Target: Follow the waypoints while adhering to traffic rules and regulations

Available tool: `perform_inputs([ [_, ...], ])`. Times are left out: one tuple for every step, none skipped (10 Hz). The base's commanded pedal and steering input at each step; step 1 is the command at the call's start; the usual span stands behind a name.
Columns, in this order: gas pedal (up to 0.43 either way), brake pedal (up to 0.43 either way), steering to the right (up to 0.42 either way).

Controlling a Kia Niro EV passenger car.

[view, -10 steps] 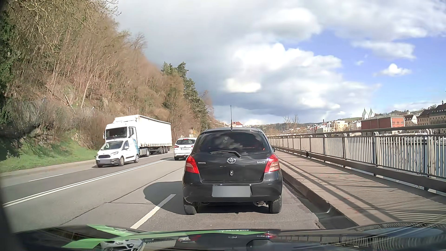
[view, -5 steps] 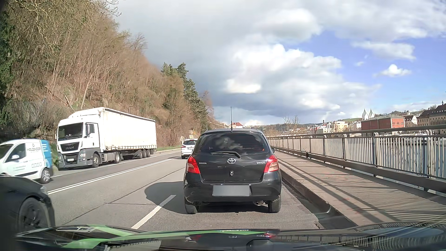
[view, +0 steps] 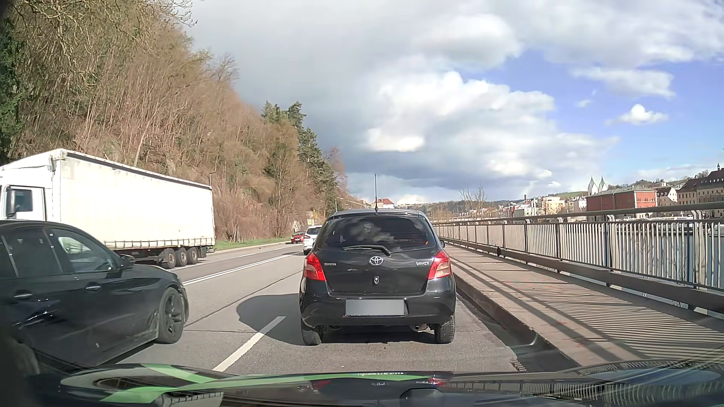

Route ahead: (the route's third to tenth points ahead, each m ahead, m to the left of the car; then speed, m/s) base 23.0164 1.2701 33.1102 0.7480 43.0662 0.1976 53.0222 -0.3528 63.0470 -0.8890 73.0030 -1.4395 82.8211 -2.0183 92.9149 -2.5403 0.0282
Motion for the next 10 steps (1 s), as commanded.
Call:
perform_inputs([
  [0.0,0.0,-0.008],
  [0.0,0.0,-0.008],
  [0.0,0.0,-0.008],
  [0.0,0.0,-0.008],
  [0.0,0.0,-0.008],
  [0.0,0.0,-0.008],
  [0.0,0.0,-0.007],
  [0.0,0.0,-0.007],
  [0.0,0.0,-0.006],
  [0.0,0.0,-0.006],
])
